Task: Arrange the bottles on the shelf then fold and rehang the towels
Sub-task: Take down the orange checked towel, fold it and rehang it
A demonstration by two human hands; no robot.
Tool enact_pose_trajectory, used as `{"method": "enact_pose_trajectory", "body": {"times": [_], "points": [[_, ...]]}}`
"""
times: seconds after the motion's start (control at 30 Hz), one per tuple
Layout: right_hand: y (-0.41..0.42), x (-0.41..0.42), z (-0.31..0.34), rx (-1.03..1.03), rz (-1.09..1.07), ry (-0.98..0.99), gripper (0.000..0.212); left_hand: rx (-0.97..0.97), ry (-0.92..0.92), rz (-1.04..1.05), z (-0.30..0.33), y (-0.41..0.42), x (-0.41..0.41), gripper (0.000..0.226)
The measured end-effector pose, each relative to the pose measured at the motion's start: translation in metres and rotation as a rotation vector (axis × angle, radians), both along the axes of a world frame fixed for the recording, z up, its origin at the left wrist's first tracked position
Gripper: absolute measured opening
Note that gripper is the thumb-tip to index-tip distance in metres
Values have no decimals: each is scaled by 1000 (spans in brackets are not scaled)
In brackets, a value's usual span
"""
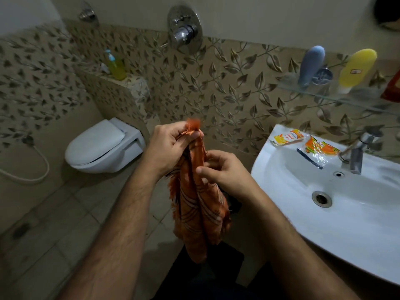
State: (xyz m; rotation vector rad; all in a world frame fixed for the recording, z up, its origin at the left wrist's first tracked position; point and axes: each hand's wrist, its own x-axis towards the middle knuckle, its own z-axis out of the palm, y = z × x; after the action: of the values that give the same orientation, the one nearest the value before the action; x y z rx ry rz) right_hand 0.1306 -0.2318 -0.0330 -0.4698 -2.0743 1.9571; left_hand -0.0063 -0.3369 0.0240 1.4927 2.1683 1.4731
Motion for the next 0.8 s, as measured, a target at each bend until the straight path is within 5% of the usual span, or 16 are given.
{"method": "enact_pose_trajectory", "body": {"times": [0.27,0.5,0.8], "points": [[-10,-13,-18,211,-324,-48,14,-1,43,85,3,12,7,13],[-3,-6,-21,67,-296,-75,10,-7,77,89,4,20,2,15],[-5,-3,-19,120,-382,-95,9,25,99,123,7,19,-5,14]]}}
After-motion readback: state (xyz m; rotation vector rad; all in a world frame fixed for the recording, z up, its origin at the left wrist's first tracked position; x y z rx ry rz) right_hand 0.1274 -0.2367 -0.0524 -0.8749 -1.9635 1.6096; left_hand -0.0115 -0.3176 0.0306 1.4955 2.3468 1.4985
